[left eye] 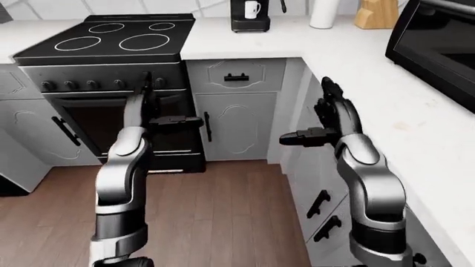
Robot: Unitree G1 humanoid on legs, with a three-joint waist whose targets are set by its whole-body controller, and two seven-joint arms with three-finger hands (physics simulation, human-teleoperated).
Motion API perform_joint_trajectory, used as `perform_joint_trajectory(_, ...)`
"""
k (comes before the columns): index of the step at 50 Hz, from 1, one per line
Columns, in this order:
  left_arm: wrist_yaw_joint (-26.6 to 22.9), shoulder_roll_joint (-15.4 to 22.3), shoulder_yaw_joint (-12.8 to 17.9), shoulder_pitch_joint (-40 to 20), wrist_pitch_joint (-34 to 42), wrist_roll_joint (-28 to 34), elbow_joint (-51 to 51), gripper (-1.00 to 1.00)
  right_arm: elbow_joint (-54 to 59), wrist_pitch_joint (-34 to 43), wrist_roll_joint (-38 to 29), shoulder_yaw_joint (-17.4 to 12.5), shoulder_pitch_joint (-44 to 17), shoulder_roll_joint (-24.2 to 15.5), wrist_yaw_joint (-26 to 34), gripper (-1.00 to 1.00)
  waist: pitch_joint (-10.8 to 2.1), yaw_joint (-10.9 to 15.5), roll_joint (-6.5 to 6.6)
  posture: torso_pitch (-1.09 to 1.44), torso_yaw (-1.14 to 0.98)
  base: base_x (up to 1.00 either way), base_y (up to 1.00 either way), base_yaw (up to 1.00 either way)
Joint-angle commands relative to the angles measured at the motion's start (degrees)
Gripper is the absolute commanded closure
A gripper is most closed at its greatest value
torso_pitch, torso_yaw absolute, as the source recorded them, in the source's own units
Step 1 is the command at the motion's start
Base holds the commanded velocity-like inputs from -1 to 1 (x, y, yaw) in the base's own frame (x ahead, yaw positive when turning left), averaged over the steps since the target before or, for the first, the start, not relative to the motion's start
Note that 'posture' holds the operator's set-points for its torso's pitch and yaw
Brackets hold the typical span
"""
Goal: Press the button on the coffee machine to serve coffee.
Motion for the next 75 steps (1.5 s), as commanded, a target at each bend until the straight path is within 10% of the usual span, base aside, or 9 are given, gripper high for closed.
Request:
perform_joint_trajectory(1, 0.62, 0.9, 0.5, -2.89, 0.3, -1.14, -1.83, -1.0, -2.1, 1.74, 0.36, -0.34, -3.34, -0.96, -0.2, -1.0, -1.22, 0.04, 0.03, 0.0, 0.0, 0.0, 0.0, 0.0)
perform_joint_trajectory(31, 1.76, 7.02, 0.74, -18.43, 6.05, -4.4, 5.31, -1.0, 2.11, 12.21, 4.32, -1.98, -22.73, -7.89, 1.31, -1.0, -1.93, -0.12, 0.41, 0.0, 0.0, 0.0, 0.0, 0.0)
perform_joint_trajectory(40, 1.64, 7.69, 0.61, -19.96, 7.58, -4.8, 5.31, -1.0, 4.23, 12.65, 4.81, -2.01, -26.09, -8.93, 1.41, -1.0, 0.37, -0.4, -0.3, 0.0, 0.0, 0.22, 0.0, 0.0)
perform_joint_trajectory(47, 1.56, 7.85, 0.57, -20.49, 8.11, -4.74, 5.41, -1.0, 4.3, 12.59, 5.0, -2.12, -26.31, -9.36, 1.41, -1.0, 0.27, -0.91, 4.56, 0.0, 0.0, 0.36, 0.0, 0.0)
perform_joint_trajectory(56, 1.79, 7.77, 0.58, -20.27, 7.99, -4.56, 5.5, -1.0, 3.86, 13.06, 5.46, -2.58, -26.17, -10.06, 1.34, -1.0, 0.38, 0.21, 1.33, 0.0, 0.0, 0.37, 0.0, 0.0)
perform_joint_trajectory(60, 1.79, 7.93, 0.84, -20.23, 7.96, -4.79, 5.65, -1.0, 4.36, 12.67, 5.62, -2.77, -26.26, -10.38, 1.3, -1.0, -0.8, 0.82, -3.81, 0.0, 0.0, 0.37, 0.0, 0.0)
perform_joint_trajectory(61, 1.79, 7.96, 0.85, -20.24, 7.92, -4.82, 5.71, -1.0, 4.25, 12.96, 5.64, -2.74, -26.46, -10.45, 1.27, -1.0, 0.08, 0.37, -2.12, 0.0, 0.0, 0.37, 0.0, 0.0)
perform_joint_trajectory(63, 1.85, 7.94, 0.8, -20.37, 7.96, -4.9, 5.8, -1.0, 4.45, 13.03, 5.62, -2.61, -26.77, -10.51, 1.21, -1.0, 0.95, 0.33, -3.53, 0.0, 0.0, 0.37, 0.0, 0.0)
perform_joint_trajectory(75, 2.37, 8.02, 1.01, -19.75, 8.46, -5.61, 4.91, -1.0, 4.63, 13.0, 5.18, -2.21, -26.41, -10.32, 1.64, -1.0, -0.67, -1.25, 4.2, 0.0, 0.0, 0.36, 0.0, 0.0)
